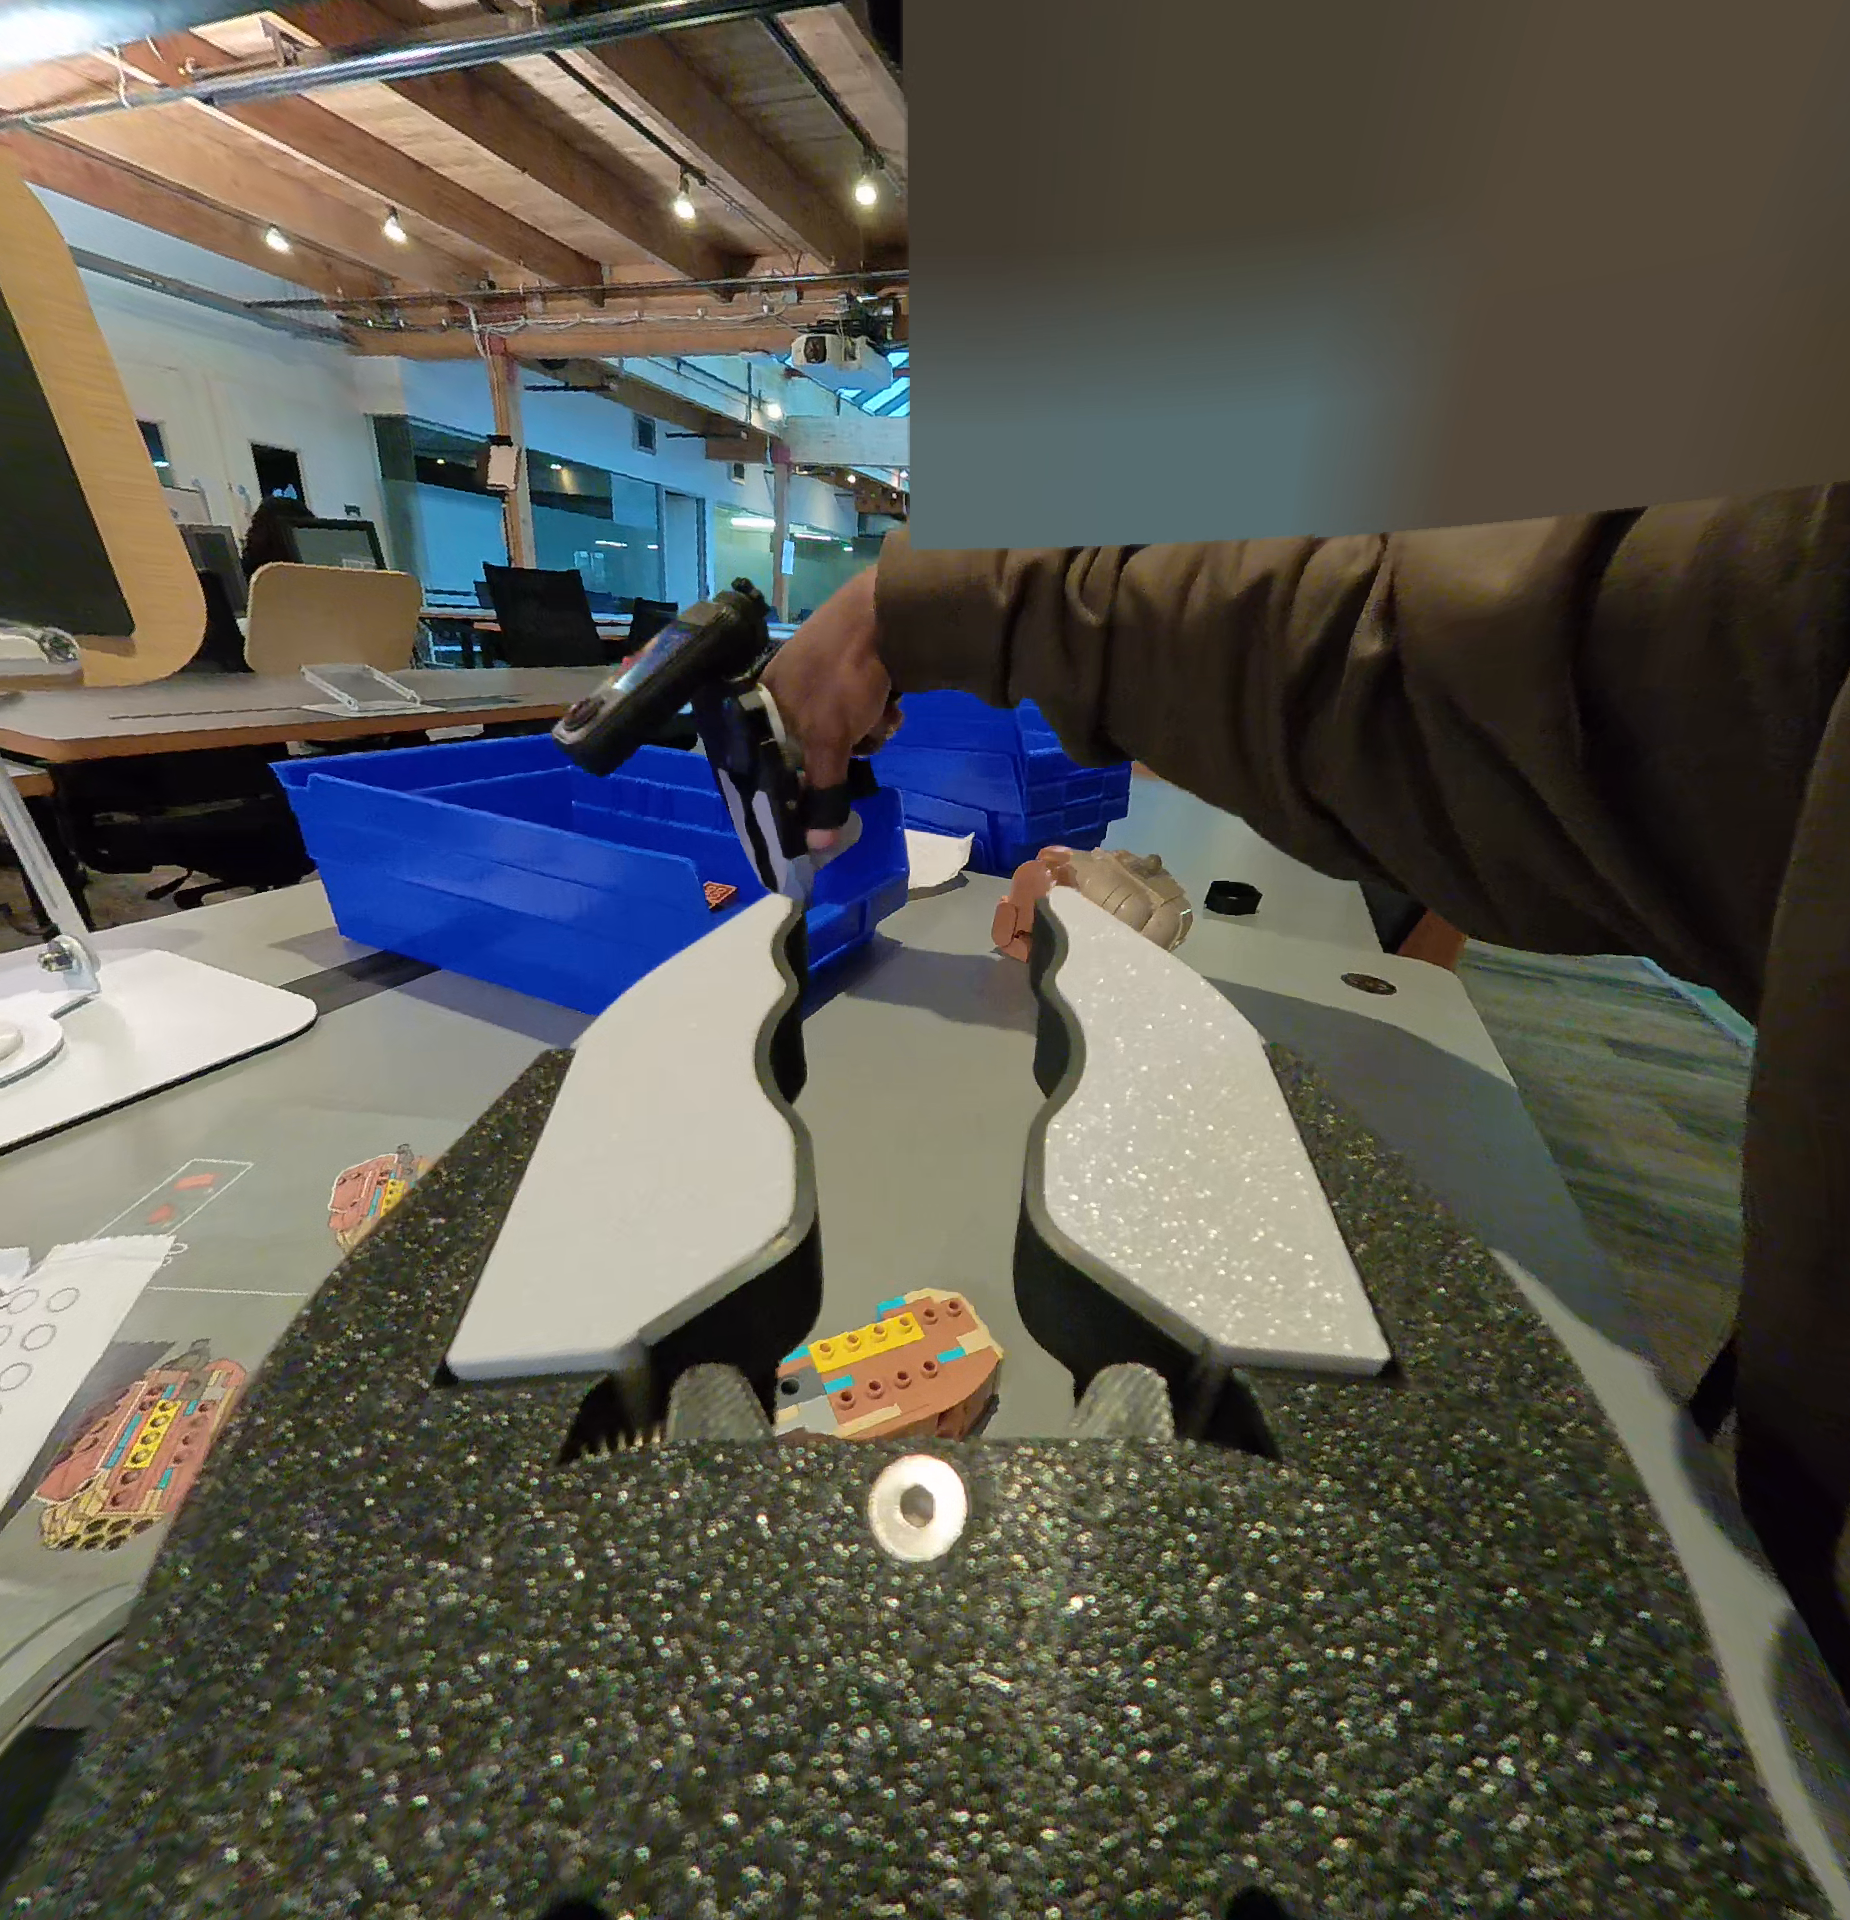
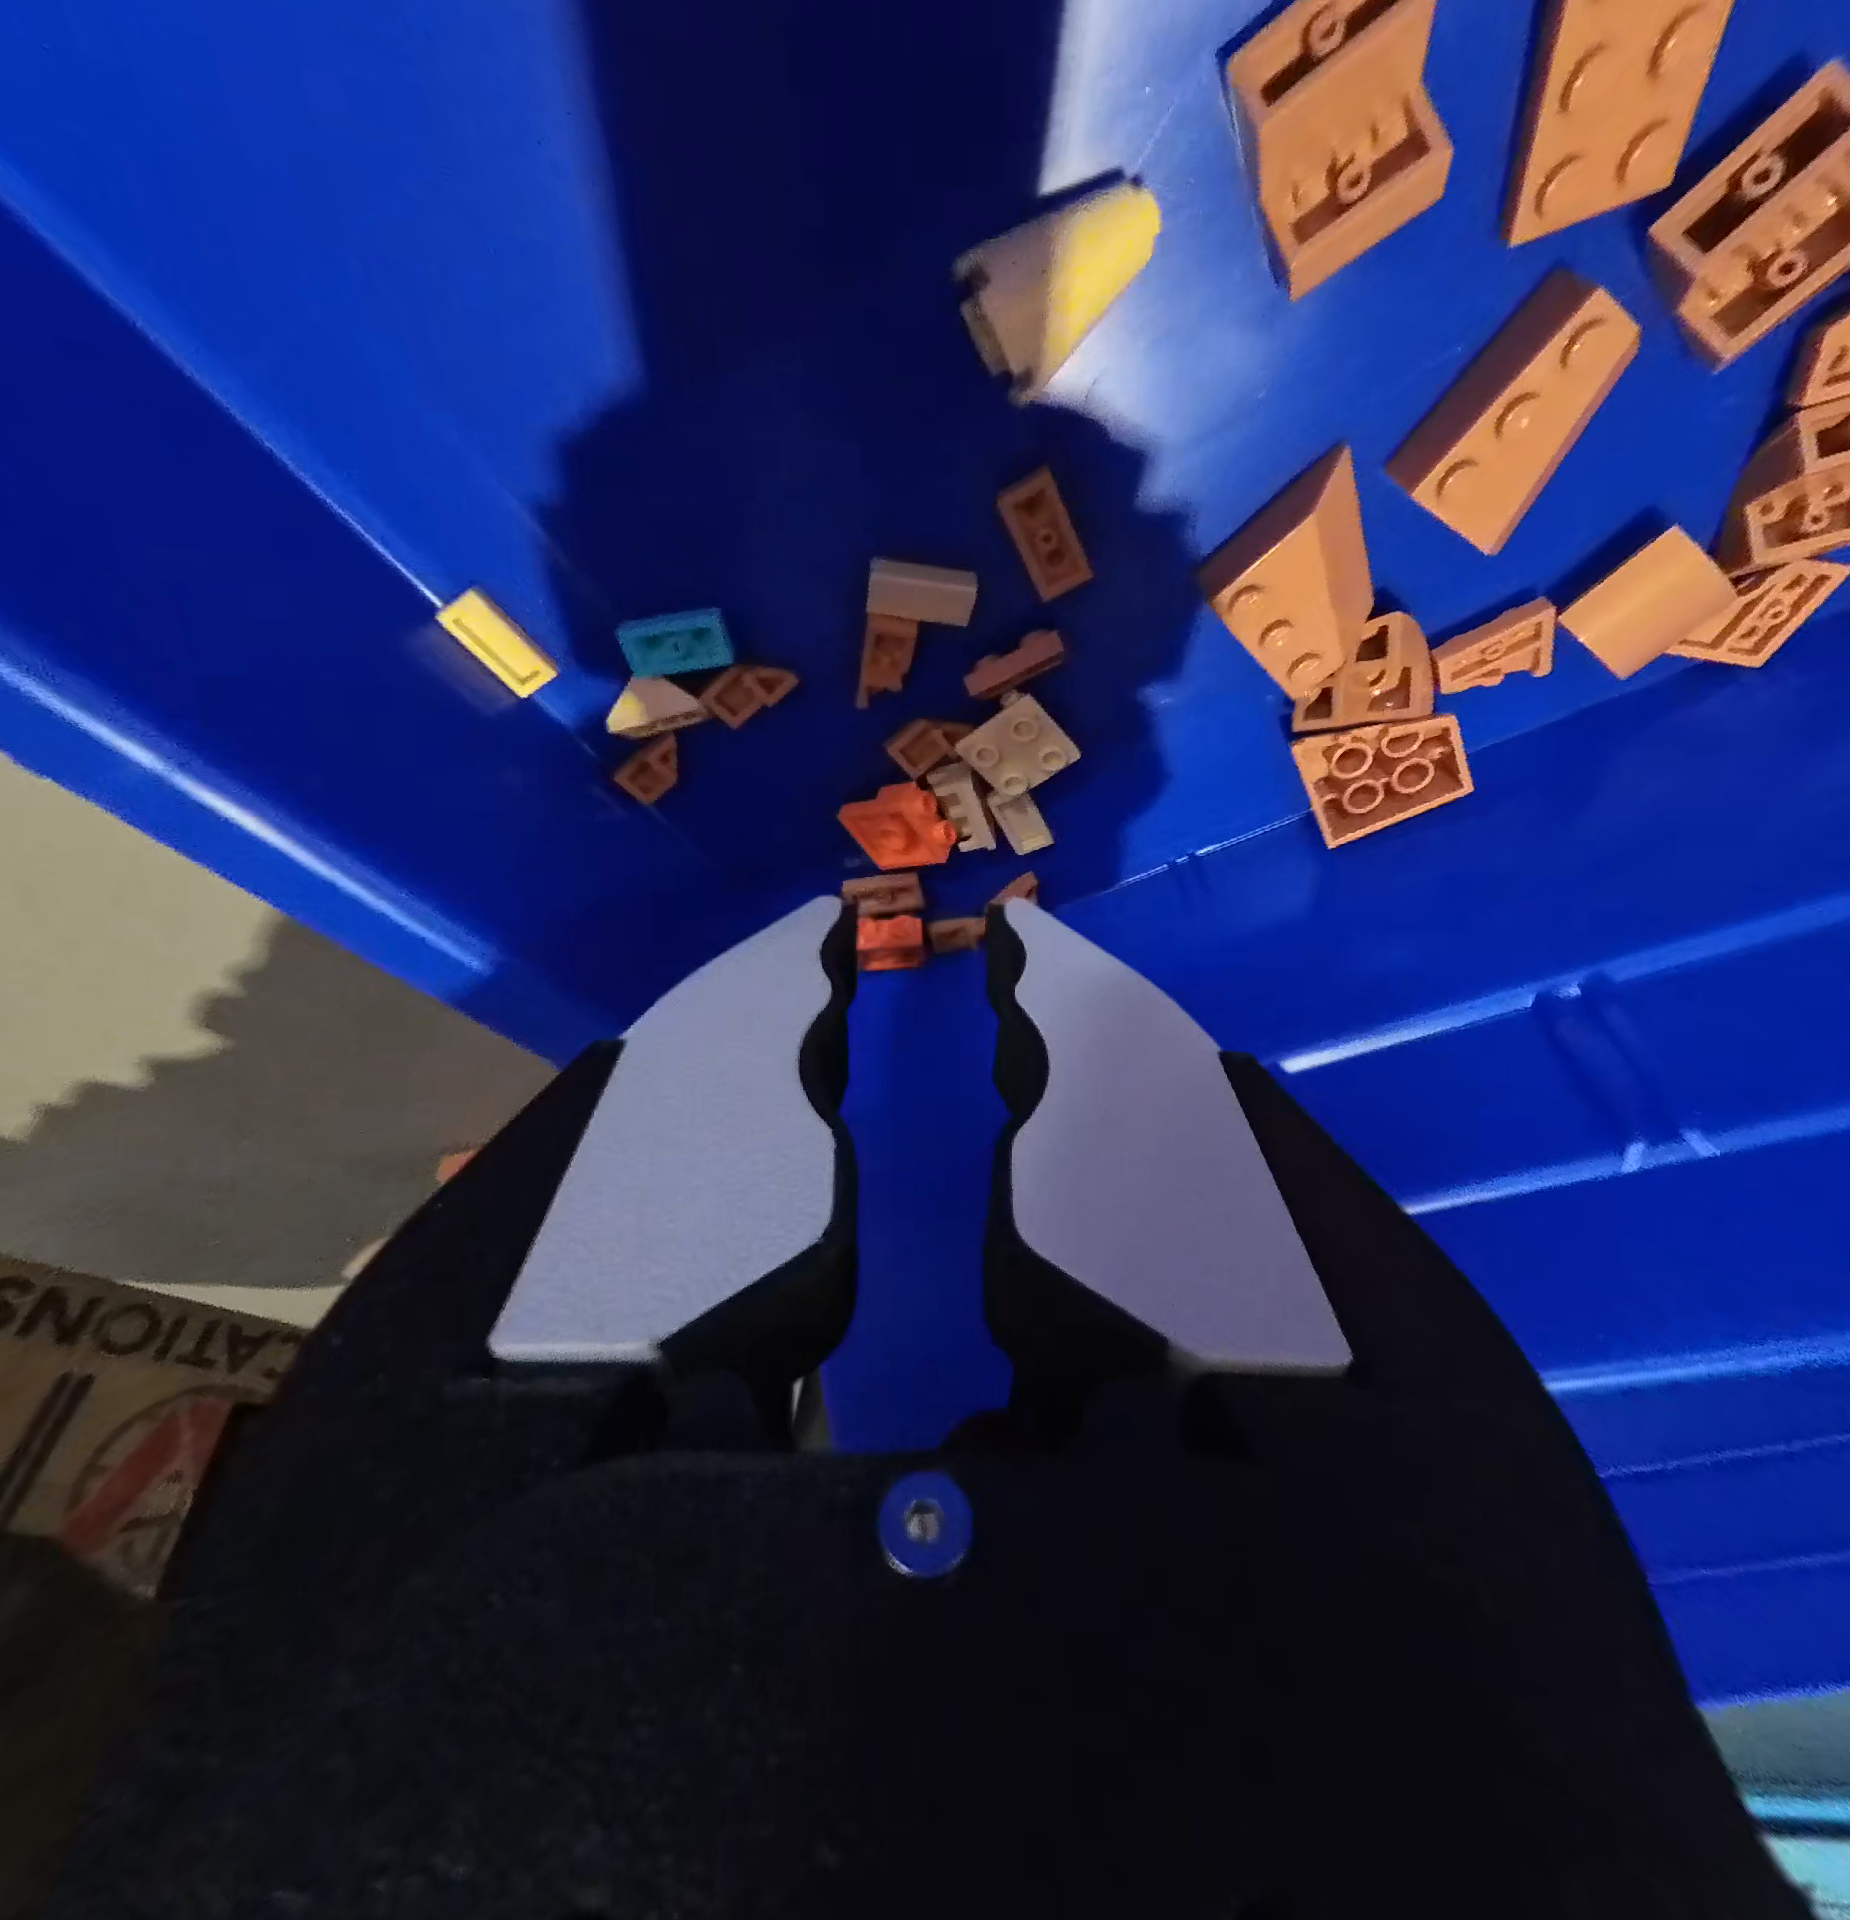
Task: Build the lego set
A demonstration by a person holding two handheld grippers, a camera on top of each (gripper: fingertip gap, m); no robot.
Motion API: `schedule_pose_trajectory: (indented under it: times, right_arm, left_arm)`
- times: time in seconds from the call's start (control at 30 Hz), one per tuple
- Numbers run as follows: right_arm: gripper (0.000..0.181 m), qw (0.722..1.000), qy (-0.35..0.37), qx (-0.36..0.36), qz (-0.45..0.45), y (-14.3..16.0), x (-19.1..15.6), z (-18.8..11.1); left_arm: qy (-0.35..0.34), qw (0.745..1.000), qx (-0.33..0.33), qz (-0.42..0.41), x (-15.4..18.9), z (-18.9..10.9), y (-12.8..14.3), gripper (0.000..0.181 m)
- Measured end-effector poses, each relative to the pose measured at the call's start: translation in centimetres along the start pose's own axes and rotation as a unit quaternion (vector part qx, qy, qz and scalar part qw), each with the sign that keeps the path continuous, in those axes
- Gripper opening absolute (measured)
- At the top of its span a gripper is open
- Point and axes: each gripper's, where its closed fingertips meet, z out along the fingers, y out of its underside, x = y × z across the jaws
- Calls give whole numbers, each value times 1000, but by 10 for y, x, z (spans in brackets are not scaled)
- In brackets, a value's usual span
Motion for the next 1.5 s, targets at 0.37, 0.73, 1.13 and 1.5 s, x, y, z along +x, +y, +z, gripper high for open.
schedule_pose_trajectory:
  times: [0.37,0.73,1.13,1.5]
  right_arm:
    - [33,999,9,-34,2,-1,2,18]
    - [1,999,28,-34,-4,-5,8,20]
    - [14,996,-1,9,-91,-6,-13,10]
    - [22,994,29,21,-107,-20,-7,14]
  left_arm:
    - [1,1000,-15,-13,-3,3,12,41]
    - [3,1000,-11,-12,-2,2,9,41]
    - [6,1000,-9,-15,-1,2,7,41]
    - [4,1000,-13,-14,-2,2,9,41]
